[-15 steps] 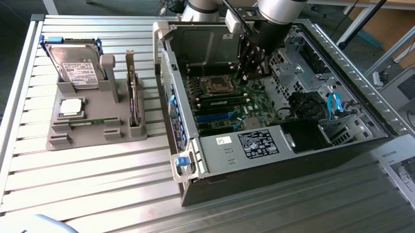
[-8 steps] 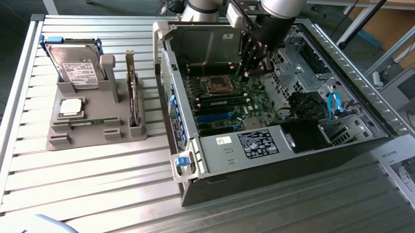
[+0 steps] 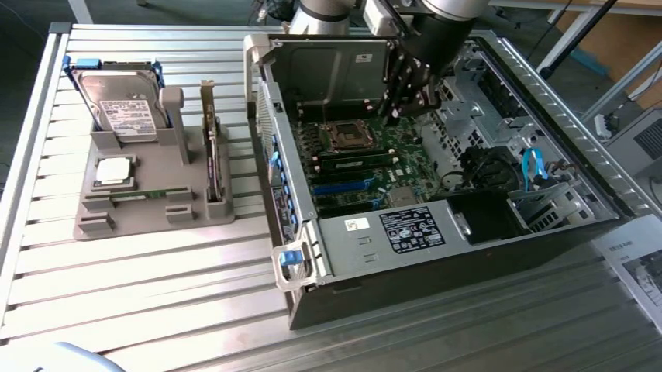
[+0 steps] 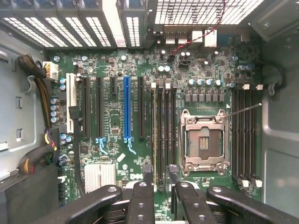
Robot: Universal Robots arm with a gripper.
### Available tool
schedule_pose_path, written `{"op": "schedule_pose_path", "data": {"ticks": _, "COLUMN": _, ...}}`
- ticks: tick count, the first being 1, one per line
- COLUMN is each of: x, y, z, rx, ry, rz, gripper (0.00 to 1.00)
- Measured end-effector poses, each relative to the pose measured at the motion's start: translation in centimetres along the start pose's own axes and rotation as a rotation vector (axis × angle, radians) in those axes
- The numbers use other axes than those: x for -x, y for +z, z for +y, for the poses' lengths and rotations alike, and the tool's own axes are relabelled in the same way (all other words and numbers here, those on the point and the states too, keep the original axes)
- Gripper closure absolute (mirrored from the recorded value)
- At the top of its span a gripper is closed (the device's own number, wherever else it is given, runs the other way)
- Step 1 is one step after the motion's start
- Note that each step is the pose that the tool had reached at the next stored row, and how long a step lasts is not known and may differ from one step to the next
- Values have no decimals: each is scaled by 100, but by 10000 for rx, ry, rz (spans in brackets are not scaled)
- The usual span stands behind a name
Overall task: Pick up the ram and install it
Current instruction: 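Insert the ram into the slot, then press down the ram until it locks into place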
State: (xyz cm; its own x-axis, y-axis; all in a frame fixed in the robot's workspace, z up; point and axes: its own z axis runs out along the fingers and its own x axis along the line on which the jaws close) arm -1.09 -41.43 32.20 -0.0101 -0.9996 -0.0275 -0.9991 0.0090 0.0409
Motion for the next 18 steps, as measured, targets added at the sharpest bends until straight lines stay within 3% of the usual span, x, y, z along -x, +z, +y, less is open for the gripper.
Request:
{"op": "schedule_pose_path", "data": {"ticks": 10, "x": 3, "y": -126, "z": 5, "rx": 0, "ry": 0, "rz": -1, "gripper": 75}}
{"op": "schedule_pose_path", "data": {"ticks": 18, "x": 4, "y": -133, "z": 6, "rx": 0, "ry": 0, "rz": -1, "gripper": 75}}
